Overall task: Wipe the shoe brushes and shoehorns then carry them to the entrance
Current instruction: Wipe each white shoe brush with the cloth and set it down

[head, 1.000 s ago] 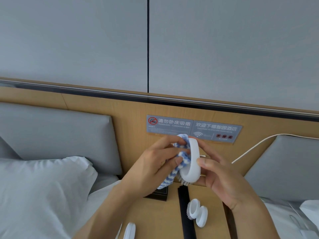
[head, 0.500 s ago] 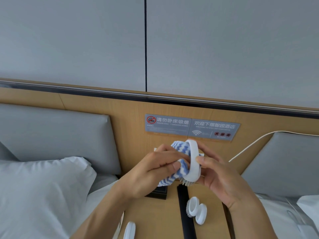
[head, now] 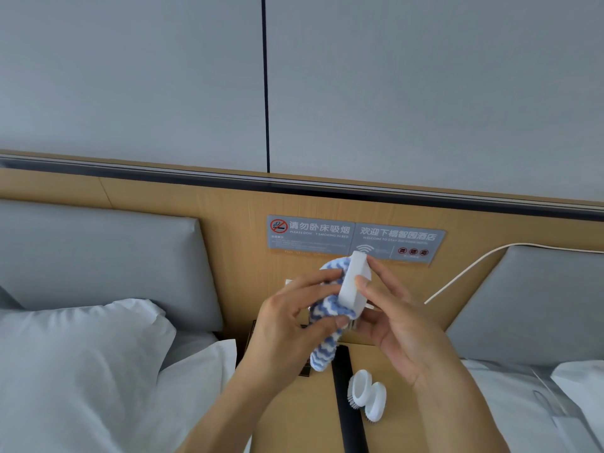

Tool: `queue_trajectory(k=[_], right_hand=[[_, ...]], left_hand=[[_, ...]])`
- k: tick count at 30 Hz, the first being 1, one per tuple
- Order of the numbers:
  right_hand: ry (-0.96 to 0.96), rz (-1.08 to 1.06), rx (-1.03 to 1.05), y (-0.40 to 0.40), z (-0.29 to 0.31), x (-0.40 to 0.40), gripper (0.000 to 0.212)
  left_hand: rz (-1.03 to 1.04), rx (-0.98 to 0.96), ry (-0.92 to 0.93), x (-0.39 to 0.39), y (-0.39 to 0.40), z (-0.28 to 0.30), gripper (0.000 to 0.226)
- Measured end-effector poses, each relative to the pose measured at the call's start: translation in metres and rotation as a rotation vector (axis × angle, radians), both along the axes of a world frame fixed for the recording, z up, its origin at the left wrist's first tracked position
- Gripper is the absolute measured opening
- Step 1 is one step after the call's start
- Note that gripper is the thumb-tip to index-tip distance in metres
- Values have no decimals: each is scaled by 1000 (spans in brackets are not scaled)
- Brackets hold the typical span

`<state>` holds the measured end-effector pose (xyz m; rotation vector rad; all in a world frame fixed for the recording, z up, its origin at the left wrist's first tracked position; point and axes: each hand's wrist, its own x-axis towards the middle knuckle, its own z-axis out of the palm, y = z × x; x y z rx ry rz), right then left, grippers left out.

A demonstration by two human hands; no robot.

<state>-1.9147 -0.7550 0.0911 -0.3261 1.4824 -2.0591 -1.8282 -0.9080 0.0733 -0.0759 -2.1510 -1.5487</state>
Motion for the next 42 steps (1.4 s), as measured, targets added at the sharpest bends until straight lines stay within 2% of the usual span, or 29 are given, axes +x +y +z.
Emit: queue_trajectory(k=[5,12,17,23,33,39,42], right_hand=[[8,-51,-2,-6,-3,4,78],[-28,-4,-104,2,-5,-3,56],[15,-59,-68,3,-10,-2,65],[72,-122,7,2,-8,0,66],[368,-195,202,-2,-3,4,77],[664,-203,377,3,1,9,85],[741,-228,441,4,0,12,86]], left_hand=[[72,86,-63,0,4,9,32],[124,134,-9,-2,7,12,27],[183,228,41,-1,16,1,30],[205,198,29,0,16,-7,31],[208,228,34,-1,17,1,25],[88,240,-42,0,9,11,21],[62,251,-64,0,4,15,17]])
